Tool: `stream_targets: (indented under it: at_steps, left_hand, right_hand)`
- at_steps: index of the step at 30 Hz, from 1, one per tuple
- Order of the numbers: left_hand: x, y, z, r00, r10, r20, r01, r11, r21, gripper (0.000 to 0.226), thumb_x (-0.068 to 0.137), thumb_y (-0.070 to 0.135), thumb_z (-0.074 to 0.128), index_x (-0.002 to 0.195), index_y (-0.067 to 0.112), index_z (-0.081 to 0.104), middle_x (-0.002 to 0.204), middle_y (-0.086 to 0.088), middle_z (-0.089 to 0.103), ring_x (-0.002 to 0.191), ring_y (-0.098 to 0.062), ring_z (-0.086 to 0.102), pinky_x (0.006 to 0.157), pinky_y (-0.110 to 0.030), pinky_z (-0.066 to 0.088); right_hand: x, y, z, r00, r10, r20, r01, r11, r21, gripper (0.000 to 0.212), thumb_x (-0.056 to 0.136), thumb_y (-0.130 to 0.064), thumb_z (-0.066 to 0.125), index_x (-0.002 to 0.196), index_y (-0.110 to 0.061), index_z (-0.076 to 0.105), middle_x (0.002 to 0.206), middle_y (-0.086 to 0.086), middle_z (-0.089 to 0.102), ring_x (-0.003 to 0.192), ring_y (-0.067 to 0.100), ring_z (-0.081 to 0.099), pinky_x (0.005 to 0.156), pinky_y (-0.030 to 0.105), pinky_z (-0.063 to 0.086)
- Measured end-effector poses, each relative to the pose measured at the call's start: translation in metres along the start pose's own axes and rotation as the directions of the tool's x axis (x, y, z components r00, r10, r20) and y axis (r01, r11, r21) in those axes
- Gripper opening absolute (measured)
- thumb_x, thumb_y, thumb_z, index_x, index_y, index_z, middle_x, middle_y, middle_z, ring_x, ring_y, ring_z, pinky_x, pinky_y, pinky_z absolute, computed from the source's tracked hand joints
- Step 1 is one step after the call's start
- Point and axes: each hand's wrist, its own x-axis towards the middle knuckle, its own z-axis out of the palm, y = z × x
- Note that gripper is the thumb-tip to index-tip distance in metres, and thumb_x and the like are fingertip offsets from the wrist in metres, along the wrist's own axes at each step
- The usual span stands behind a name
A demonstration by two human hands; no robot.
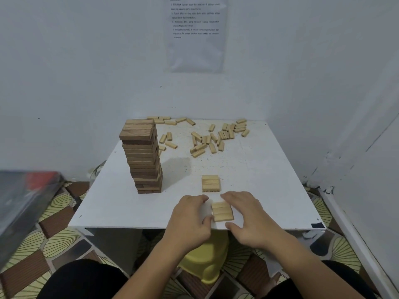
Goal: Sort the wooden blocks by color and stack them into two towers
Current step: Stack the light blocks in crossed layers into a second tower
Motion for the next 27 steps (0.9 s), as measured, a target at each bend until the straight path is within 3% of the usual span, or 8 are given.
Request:
stream_targets:
  at_steps: [3,5,7,10,14,18,23,27]
  left_hand:
    - [-0.010,0.004,0.006,0.998,0.036,-0.050,-0.028,0.988,0.155,0.067,0.096,0.054,0.037,0.149,0.016,0.050,0.148,0.001,0.054,0.140,-0.017,0.043,0.118,-0.037,0.035]
    - [-0.020,0.010,0.015,0.999,-0.023,0.036,0.013,0.964,0.267,0.084,0.096,0.061,0.011,0.163,0.013,0.025,0.170,-0.003,0.024,0.158,-0.018,0.012,0.129,-0.037,0.010]
    - [-0.026,0.015,0.025,0.994,-0.053,0.098,0.021,0.952,0.306,0.090,0.094,0.065,-0.011,0.166,0.013,0.005,0.173,-0.004,-0.001,0.159,-0.016,-0.010,0.128,-0.036,-0.008]
    - [-0.025,0.018,0.034,0.994,-0.005,0.106,-0.031,0.943,0.331,0.098,0.085,0.061,-0.027,0.165,0.013,0.003,0.173,-0.004,-0.003,0.158,-0.015,-0.012,0.126,-0.035,-0.013]
    - [-0.021,0.011,0.039,0.996,0.037,0.084,-0.065,0.929,0.365,0.096,0.091,0.052,-0.029,0.163,0.008,0.015,0.172,-0.009,0.013,0.160,-0.020,0.004,0.130,-0.041,0.002]
    - [-0.019,0.004,0.043,0.995,0.033,0.096,-0.069,0.917,0.393,0.081,0.104,0.045,-0.010,0.158,0.003,0.034,0.165,-0.014,0.033,0.156,-0.026,0.026,0.127,-0.046,0.022]
    - [-0.019,0.003,0.043,0.995,0.054,0.085,-0.084,0.914,0.398,0.082,0.103,0.047,-0.013,0.160,0.004,0.027,0.168,-0.013,0.025,0.158,-0.024,0.016,0.128,-0.044,0.014]
    - [-0.021,0.006,0.045,0.995,0.016,0.094,-0.054,0.907,0.417,0.071,0.107,0.043,0.004,0.159,0.003,0.030,0.167,-0.014,0.026,0.158,-0.026,0.017,0.128,-0.045,0.014]
  right_hand:
    - [-0.011,-0.003,0.007,0.992,0.124,-0.025,-0.126,0.965,-0.231,0.099,0.081,-0.075,0.036,0.163,-0.026,0.009,0.169,-0.007,0.009,0.154,0.017,0.007,0.125,0.042,0.014]
    - [-0.018,-0.005,0.014,0.982,0.187,-0.010,-0.179,0.920,-0.348,0.106,0.080,-0.084,0.022,0.164,-0.024,-0.001,0.171,-0.004,-0.009,0.157,0.021,-0.007,0.126,0.043,0.005]
    - [-0.021,-0.008,0.020,0.982,0.189,-0.003,-0.174,0.899,-0.402,0.108,0.078,-0.085,0.017,0.164,-0.021,-0.002,0.171,-0.001,-0.015,0.157,0.023,-0.013,0.126,0.047,0.001]
    - [-0.020,-0.014,0.025,0.984,0.175,-0.016,-0.167,0.897,-0.409,0.104,0.080,-0.080,0.017,0.164,-0.021,-0.002,0.171,-0.003,-0.013,0.157,0.022,-0.014,0.126,0.051,0.000]
    - [-0.017,-0.020,0.031,0.983,0.183,-0.032,-0.180,0.896,-0.405,0.099,0.085,-0.074,0.020,0.164,-0.019,-0.002,0.171,-0.002,-0.011,0.157,0.022,-0.014,0.126,0.051,-0.002]
    - [-0.017,-0.021,0.032,0.980,0.195,-0.030,-0.190,0.893,-0.409,0.098,0.085,-0.069,0.025,0.164,-0.017,-0.002,0.172,0.000,-0.010,0.157,0.022,-0.013,0.126,0.051,-0.001]
    - [-0.017,-0.022,0.030,0.981,0.194,0.000,-0.177,0.895,-0.410,0.100,0.084,-0.063,0.035,0.163,-0.017,-0.006,0.171,0.000,-0.015,0.156,0.023,-0.017,0.126,0.051,-0.002]
    - [-0.017,-0.022,0.030,0.981,0.196,-0.007,-0.183,0.902,-0.390,0.101,0.082,-0.060,0.037,0.163,-0.017,-0.004,0.171,0.001,-0.014,0.156,0.023,-0.015,0.126,0.051,-0.003]
